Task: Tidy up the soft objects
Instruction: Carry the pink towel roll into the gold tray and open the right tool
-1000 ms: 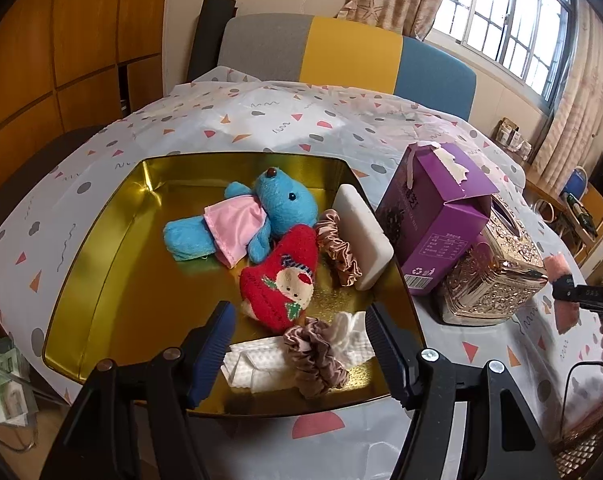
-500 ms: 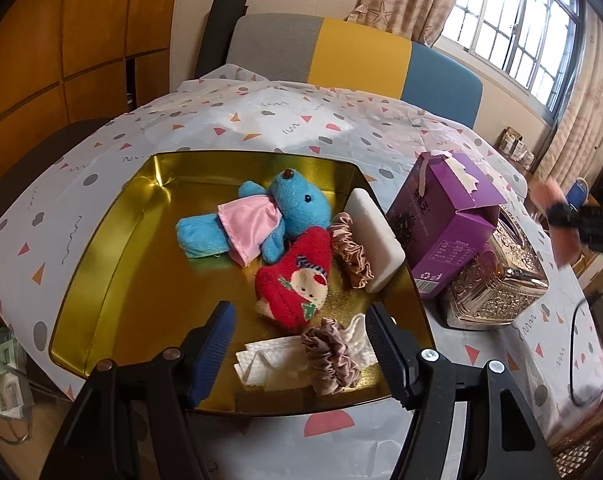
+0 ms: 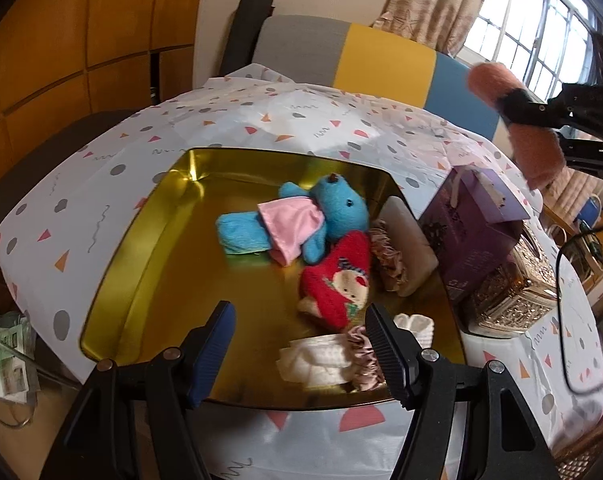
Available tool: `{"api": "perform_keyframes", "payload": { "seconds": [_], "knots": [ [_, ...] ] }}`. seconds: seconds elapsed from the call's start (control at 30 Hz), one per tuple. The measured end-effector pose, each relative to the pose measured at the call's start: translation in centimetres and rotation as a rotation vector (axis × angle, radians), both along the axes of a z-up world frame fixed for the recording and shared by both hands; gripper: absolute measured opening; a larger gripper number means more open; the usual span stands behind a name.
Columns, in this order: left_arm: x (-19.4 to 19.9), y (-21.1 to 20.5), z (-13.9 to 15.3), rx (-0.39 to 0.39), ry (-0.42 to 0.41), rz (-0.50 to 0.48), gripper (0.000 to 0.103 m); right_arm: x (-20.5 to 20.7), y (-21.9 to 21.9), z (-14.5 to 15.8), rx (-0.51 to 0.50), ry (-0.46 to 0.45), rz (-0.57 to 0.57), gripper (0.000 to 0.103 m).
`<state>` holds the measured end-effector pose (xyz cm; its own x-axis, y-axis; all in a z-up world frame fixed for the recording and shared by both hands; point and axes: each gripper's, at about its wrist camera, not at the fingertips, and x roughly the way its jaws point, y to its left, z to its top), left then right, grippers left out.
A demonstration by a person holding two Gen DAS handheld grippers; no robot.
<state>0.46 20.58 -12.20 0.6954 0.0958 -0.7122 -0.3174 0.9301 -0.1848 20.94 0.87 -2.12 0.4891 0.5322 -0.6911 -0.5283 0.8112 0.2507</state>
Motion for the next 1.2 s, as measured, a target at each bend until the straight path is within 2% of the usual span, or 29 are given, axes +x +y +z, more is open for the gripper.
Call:
{"api": "perform_keyframes", "payload": {
  "seconds": [0.1,0.33,0.47,0.63,0.77,0.9,1.2],
  "knots": [
    [-0.6,1.0,0.1,-0.003,-0.006,0.032,0.068,-2.1,4.2,-1.3,-0.014,0.044,0.158,0.034],
    [-1.9,3.2,-0.2,-0.016,-0.003,0.099,0.068,-6.6,11.6,-7.9,-0.192,0.14,0.404,0.034],
    [-2.0,3.6,-0.4,-0.021,0.004,0.109,0.068,-7.1,14.4,-11.9,-0.264,0.193,0.437,0.034],
    [-1.7,3.2,-0.5,-0.014,0.008,0.091,0.068,-6.0,15.0,-15.2,-0.356,0.205,0.379,0.034],
    [-1.5,2.8,-0.4,-0.006,0.01,0.075,0.068,-5.9,15.0,-15.0,-0.376,0.149,0.344,0.037],
    [-1.5,2.5,-0.2,0.006,0.005,0.069,0.07,-5.7,13.7,-13.8,-0.311,0.157,0.336,0.045],
    [-1.7,1.7,0.7,0.033,-0.015,0.052,0.07,-7.2,11.5,-10.9,-0.26,0.068,0.298,0.046]
  ]
}}
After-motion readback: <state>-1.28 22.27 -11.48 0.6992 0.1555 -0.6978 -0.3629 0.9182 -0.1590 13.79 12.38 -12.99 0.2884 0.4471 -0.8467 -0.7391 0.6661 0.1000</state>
